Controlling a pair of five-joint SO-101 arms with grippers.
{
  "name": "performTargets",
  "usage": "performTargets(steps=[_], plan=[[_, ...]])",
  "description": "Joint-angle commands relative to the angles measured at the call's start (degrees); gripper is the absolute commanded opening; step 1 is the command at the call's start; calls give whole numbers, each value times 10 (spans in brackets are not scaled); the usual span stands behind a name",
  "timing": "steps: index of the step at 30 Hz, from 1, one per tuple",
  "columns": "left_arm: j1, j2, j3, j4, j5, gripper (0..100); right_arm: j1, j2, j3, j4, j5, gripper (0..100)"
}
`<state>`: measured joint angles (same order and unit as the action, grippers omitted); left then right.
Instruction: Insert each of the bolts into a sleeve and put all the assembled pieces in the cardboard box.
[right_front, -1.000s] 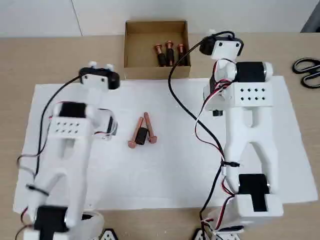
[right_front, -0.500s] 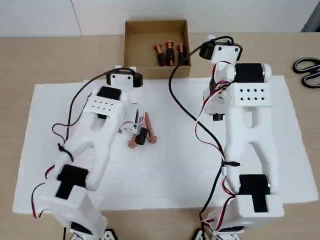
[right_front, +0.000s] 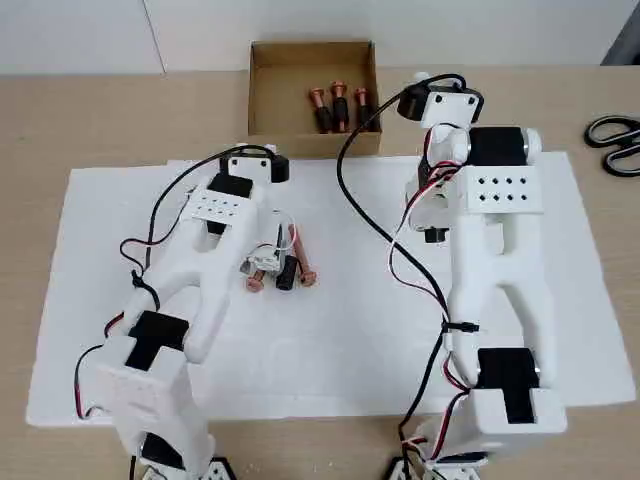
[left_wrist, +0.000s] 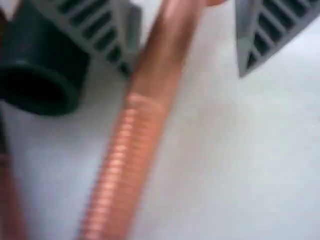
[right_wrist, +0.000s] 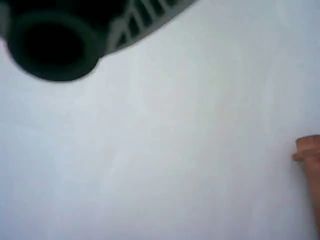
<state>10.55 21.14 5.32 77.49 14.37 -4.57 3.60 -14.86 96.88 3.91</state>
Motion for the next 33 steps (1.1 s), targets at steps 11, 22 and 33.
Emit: performTargets(steps=[11, 22, 33], plan=[[24, -89, -6, 33, -37, 6, 1, -28, -3, -6, 3, 4], [-33, -214, -5, 30, -331, 6, 1, -28, -3, -6, 3, 4], [-102, -229, 5, 29, -797, 6, 0, -28, -2, -6, 3, 4]])
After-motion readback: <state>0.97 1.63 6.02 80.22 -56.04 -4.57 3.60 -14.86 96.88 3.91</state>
